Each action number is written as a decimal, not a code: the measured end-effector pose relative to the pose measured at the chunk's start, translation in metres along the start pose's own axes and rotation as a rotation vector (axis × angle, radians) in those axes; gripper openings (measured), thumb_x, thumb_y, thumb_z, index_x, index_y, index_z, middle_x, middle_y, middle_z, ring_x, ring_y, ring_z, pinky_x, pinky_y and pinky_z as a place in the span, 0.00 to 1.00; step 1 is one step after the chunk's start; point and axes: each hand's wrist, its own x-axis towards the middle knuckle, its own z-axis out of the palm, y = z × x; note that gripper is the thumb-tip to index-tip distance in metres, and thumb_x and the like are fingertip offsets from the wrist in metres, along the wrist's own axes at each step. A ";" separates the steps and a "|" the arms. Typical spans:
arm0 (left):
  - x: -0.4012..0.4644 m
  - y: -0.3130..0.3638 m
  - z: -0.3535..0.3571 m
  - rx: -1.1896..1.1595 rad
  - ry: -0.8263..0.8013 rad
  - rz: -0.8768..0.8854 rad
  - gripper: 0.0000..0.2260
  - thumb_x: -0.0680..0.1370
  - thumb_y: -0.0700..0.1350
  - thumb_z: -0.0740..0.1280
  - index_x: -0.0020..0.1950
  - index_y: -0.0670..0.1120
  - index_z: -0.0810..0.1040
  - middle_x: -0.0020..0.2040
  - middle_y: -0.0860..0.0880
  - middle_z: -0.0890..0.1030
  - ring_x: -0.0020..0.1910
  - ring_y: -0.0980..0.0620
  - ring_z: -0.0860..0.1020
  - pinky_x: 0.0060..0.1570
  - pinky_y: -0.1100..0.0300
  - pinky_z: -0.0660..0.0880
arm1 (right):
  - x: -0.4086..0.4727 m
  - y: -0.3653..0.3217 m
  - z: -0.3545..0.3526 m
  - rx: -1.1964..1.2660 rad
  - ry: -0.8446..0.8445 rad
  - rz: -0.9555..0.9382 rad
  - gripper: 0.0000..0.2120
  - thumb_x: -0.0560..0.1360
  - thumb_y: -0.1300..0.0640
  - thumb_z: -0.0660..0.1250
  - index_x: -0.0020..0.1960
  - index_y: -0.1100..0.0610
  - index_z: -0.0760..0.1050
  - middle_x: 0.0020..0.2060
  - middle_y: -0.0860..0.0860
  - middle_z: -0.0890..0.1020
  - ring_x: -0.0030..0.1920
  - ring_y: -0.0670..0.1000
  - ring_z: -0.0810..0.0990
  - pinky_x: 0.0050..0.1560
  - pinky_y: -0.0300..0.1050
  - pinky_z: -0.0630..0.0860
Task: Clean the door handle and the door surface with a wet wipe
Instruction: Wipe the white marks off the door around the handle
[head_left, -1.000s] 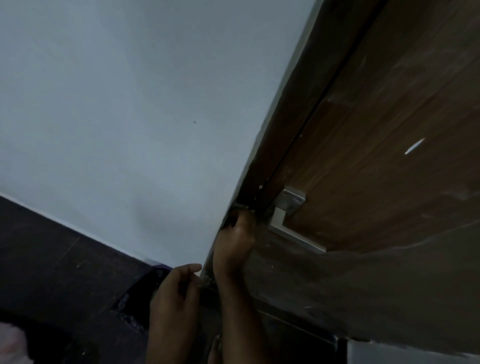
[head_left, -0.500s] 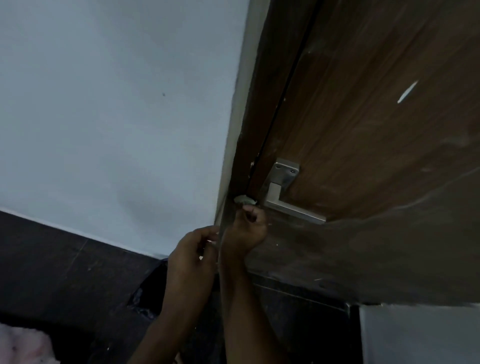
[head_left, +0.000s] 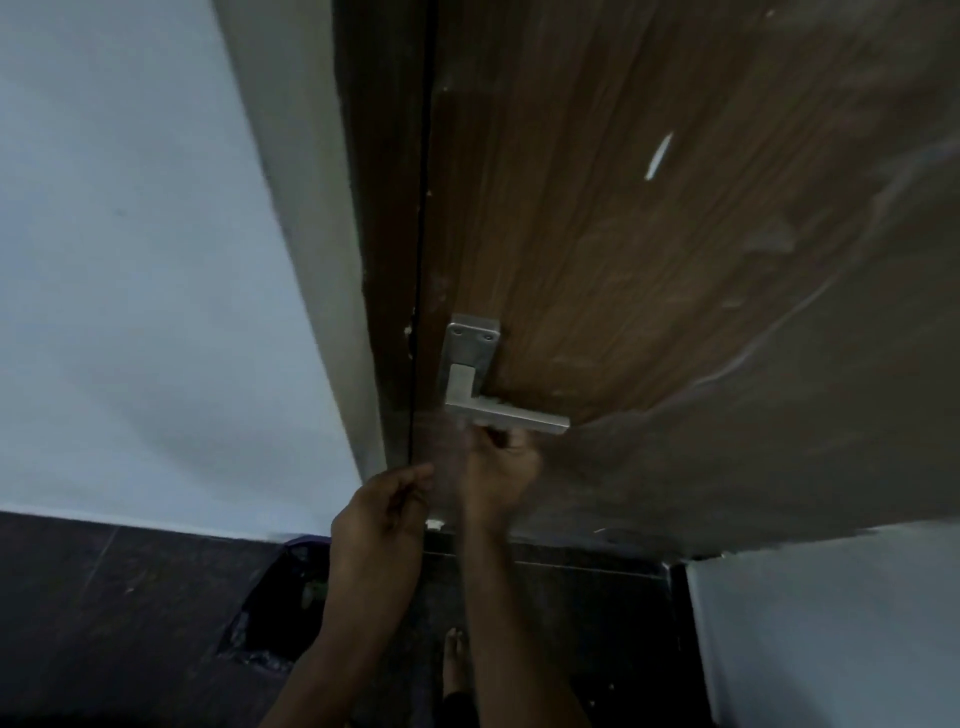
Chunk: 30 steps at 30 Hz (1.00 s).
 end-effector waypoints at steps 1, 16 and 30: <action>0.000 0.001 0.002 0.012 -0.002 0.009 0.11 0.80 0.40 0.67 0.56 0.53 0.84 0.50 0.55 0.85 0.49 0.60 0.81 0.50 0.66 0.75 | -0.001 0.001 0.002 -0.033 -0.044 0.011 0.14 0.72 0.65 0.77 0.56 0.68 0.81 0.51 0.64 0.86 0.54 0.61 0.85 0.59 0.58 0.81; -0.010 0.083 0.016 -0.005 -0.206 0.290 0.16 0.79 0.39 0.65 0.51 0.62 0.82 0.50 0.71 0.80 0.51 0.70 0.79 0.45 0.78 0.72 | 0.016 -0.089 -0.071 -0.056 -0.088 -0.350 0.21 0.70 0.77 0.71 0.34 0.51 0.79 0.30 0.43 0.85 0.34 0.38 0.83 0.39 0.30 0.78; -0.006 0.083 0.017 -0.064 -0.154 0.217 0.17 0.79 0.38 0.66 0.50 0.62 0.82 0.50 0.69 0.82 0.51 0.69 0.80 0.49 0.75 0.75 | 0.001 -0.120 -0.067 -0.144 -0.055 -0.189 0.13 0.69 0.70 0.77 0.35 0.54 0.82 0.34 0.52 0.86 0.38 0.51 0.86 0.44 0.49 0.83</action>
